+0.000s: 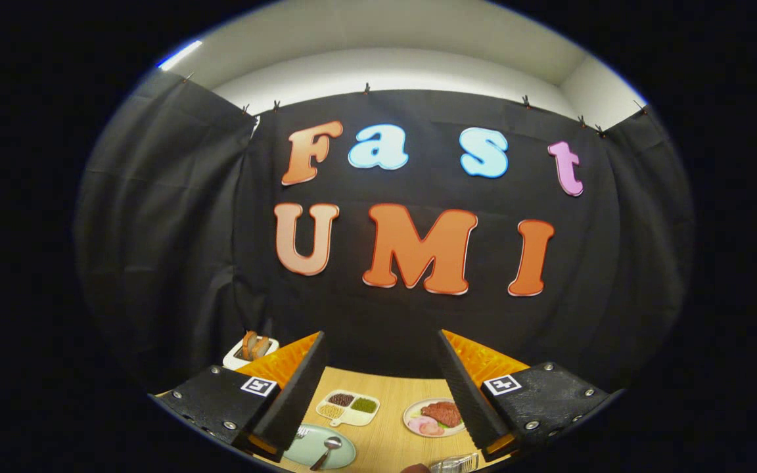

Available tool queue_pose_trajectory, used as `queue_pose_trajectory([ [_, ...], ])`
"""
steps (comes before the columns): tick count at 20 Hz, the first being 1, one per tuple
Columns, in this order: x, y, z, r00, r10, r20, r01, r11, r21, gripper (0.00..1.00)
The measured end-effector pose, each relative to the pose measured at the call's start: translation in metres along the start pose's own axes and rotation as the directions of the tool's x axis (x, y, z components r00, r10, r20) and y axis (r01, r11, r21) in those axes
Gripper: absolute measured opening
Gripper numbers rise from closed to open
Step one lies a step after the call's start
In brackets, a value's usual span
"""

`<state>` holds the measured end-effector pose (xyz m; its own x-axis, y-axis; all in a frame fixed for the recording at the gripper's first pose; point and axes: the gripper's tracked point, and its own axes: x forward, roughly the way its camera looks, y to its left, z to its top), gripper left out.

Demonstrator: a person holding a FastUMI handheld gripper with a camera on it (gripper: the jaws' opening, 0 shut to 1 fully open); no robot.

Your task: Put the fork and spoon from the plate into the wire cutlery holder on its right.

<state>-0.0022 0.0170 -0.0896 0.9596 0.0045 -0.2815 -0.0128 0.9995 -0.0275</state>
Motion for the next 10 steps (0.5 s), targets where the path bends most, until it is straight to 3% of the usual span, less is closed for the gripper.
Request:
queue_pose_trajectory([
  [3,0.01,0.02,-0.042,0.987,0.053,-0.151,-0.047,0.998,0.041,0.98],
  [5,0.015,0.03,-0.074,0.956,0.08,-0.281,-0.059,0.995,0.081,0.98],
  [10,0.014,0.057,-0.152,0.809,0.134,-0.573,-0.07,0.989,0.132,0.95],
])
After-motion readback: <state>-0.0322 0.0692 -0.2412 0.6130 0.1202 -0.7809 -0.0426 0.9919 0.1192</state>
